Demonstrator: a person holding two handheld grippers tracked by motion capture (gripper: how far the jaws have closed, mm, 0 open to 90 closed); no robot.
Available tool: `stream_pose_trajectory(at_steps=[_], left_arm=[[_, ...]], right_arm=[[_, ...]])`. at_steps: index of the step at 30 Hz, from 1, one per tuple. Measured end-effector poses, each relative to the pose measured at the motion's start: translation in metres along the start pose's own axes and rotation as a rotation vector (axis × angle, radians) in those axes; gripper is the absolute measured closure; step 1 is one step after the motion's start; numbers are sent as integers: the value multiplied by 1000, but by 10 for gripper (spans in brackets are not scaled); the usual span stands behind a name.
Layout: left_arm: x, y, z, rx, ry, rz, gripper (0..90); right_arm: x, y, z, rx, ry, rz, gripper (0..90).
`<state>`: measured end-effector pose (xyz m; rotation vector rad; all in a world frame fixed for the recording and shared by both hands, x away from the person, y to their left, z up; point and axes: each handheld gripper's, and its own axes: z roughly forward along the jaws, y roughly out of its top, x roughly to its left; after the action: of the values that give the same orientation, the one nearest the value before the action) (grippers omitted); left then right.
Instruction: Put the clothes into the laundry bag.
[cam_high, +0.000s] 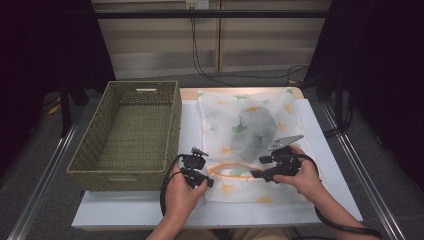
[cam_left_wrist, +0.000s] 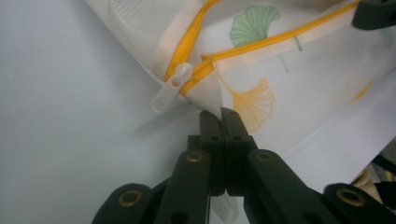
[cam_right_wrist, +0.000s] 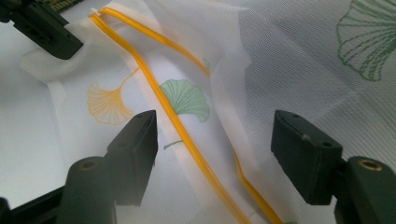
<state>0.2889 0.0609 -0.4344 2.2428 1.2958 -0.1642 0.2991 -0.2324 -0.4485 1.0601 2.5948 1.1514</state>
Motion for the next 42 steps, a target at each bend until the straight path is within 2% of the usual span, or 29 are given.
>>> stream_pose_trajectory(at_steps=[2, 5, 17, 29, 31, 34, 42], left_arm=[[-1, 0, -1, -15, -3, -2, 895], [0, 2, -3, -12, -3, 19, 895], [-3, 6, -2, -8, -27, 25, 895], [-12, 8, -4, -12, -29, 58, 895], [-12, 8, -5, -15, -26, 59, 895], [-10, 8, -5, -10, -31, 63, 894], [-9, 9, -8, -20, -43, 58, 895]], right_arm=[[1, 1, 1, 2, 1, 5, 315], [3, 3, 3, 0, 22, 24, 312], [13, 11, 16, 11, 67, 5, 340], [27, 17, 36, 51, 106, -44, 421], [31, 19, 40, 62, 117, -53, 435], [33, 21, 47, 70, 128, -92, 454], [35, 24, 62, 90, 133, -107, 476]])
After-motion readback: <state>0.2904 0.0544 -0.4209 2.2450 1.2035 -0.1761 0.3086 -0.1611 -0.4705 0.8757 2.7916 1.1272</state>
